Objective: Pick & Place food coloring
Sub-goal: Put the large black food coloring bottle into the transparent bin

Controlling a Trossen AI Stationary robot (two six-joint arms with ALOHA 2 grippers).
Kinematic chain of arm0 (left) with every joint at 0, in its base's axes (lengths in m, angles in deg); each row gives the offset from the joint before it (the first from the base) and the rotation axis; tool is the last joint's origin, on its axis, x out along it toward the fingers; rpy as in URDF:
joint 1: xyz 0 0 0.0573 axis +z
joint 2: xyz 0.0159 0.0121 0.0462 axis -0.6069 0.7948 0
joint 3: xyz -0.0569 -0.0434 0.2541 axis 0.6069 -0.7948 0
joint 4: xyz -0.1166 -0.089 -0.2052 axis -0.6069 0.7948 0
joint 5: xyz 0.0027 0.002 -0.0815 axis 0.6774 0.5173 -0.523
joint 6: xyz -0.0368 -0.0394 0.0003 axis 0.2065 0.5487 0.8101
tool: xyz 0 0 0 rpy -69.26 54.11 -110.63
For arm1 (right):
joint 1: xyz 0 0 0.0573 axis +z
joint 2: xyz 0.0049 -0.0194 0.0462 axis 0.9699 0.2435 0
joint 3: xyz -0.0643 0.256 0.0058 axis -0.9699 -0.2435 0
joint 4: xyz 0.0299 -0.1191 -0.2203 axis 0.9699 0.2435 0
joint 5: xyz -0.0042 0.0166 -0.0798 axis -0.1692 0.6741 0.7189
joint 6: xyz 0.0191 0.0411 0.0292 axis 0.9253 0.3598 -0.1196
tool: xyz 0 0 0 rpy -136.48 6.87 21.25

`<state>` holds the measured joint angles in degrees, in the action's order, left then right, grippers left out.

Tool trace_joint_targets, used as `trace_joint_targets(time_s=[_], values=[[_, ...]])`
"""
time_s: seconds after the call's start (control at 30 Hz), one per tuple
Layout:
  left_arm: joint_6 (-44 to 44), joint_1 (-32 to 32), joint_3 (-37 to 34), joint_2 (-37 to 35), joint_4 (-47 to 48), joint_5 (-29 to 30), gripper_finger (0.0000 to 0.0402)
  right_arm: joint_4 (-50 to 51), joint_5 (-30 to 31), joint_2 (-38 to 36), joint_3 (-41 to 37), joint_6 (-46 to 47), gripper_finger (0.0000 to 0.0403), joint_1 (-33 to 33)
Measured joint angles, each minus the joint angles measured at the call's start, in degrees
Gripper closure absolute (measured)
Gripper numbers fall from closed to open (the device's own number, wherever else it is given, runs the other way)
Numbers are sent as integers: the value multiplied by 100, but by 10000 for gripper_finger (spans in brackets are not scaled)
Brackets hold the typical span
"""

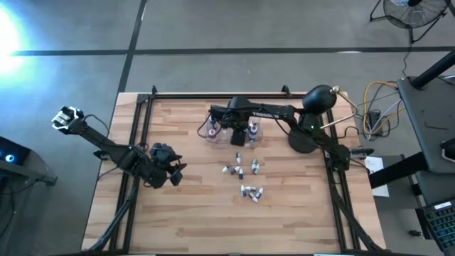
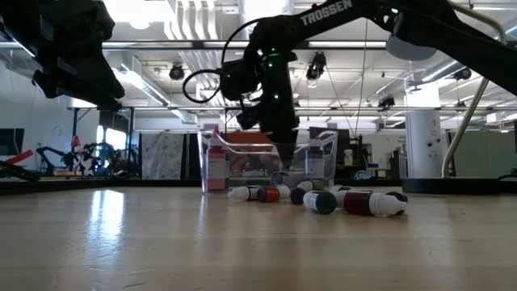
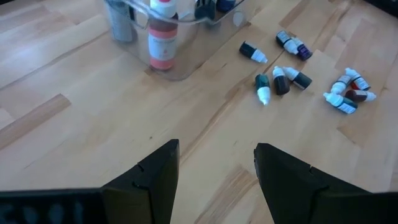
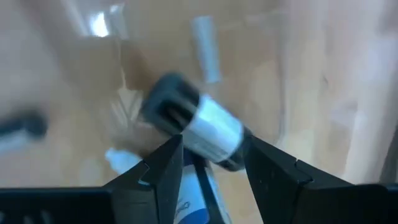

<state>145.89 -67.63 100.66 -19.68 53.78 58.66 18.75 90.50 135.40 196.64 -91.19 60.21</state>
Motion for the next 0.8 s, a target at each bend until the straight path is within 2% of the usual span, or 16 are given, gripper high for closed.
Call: trace_joint_targets(time_s=[0.1, 0.2, 0.47, 0.8], values=[[185, 0, -105, -1, -4, 0, 218, -21, 0, 0, -66, -945, 234, 132], [420, 0, -252, -2, -37, -13, 218, -200, 5, 0, -236, -1515, 227, 189], [567, 0, -392, 0, -180, -167, 218, -533, 45, -9, -527, -1881, 214, 168], [571, 0, -392, -1, -195, -173, 218, -957, -59, 0, -623, -2169, 226, 137]])
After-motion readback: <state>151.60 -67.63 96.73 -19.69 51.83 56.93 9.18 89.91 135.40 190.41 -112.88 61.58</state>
